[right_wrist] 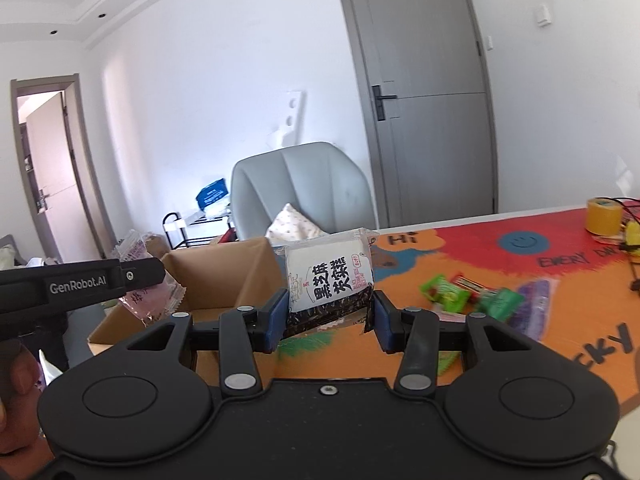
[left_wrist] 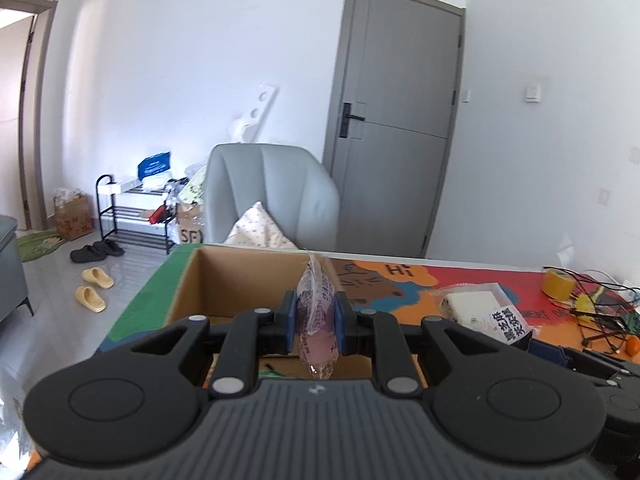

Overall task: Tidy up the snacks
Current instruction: 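Lift both packets and carry them over the cardboard box, then open both tools to release the packets into the box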

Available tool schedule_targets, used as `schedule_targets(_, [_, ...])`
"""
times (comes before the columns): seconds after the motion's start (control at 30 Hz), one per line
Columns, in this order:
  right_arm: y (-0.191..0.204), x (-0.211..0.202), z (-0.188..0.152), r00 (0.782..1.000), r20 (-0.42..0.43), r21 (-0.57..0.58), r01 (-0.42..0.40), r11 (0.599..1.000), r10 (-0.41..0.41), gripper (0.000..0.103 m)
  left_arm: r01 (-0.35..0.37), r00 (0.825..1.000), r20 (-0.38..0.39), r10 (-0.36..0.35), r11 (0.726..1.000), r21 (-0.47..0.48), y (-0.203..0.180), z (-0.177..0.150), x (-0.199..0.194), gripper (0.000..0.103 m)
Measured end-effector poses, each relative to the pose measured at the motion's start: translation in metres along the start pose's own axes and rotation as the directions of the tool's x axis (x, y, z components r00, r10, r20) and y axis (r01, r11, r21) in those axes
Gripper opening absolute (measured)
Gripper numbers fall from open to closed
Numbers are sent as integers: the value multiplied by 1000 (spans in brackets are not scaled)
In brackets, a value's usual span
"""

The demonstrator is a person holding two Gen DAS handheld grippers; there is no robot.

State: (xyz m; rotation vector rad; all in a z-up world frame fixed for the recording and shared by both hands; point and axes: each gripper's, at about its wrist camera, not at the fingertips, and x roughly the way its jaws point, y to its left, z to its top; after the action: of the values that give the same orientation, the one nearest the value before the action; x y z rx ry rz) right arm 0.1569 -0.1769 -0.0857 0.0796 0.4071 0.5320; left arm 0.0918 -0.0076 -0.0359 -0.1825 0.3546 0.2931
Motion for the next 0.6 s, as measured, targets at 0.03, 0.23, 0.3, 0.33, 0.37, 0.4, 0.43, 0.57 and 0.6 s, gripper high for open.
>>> schedule_targets(0.03, [3,3,1,1000,-2,-1,-3,1000,3,45,-5,1000,-2,5,1000,-9,6,1,1,18])
schedule_targets(0.23, [25,19,6,999,-2,-3,-37,999,37,45,-48,999,-12,47,997,-60,38,7,11,18])
schedule_targets(0.3, [32,24,7,999,-5,-6,-48,999,48,45,-50,999,-7,50,997,-63,44,11,14,18])
schedule_targets(0.33, [35,26,8,998,-7,-8,-55,998,55,45,-49,999,-5,49,997,-64,47,12,16,18])
schedule_targets(0.37, [39,28,8,998,-8,-10,-61,998,61,45,-51,999,-2,51,997,-65,49,12,18,18])
schedule_targets(0.4, [41,30,9,998,-11,-13,-66,998,66,45,-55,999,-1,55,996,-68,52,14,20,18])
schedule_targets(0.43, [44,33,9,997,-14,-17,-71,997,71,45,-60,998,-1,60,996,-69,53,14,22,18])
schedule_targets(0.57, [53,43,9,996,-29,-24,-84,996,84,45,-106,994,-8,105,993,-61,59,15,33,18])
schedule_targets(0.6, [55,46,9,996,-33,-25,-86,996,85,45,-103,995,-14,103,993,-65,61,14,36,18])
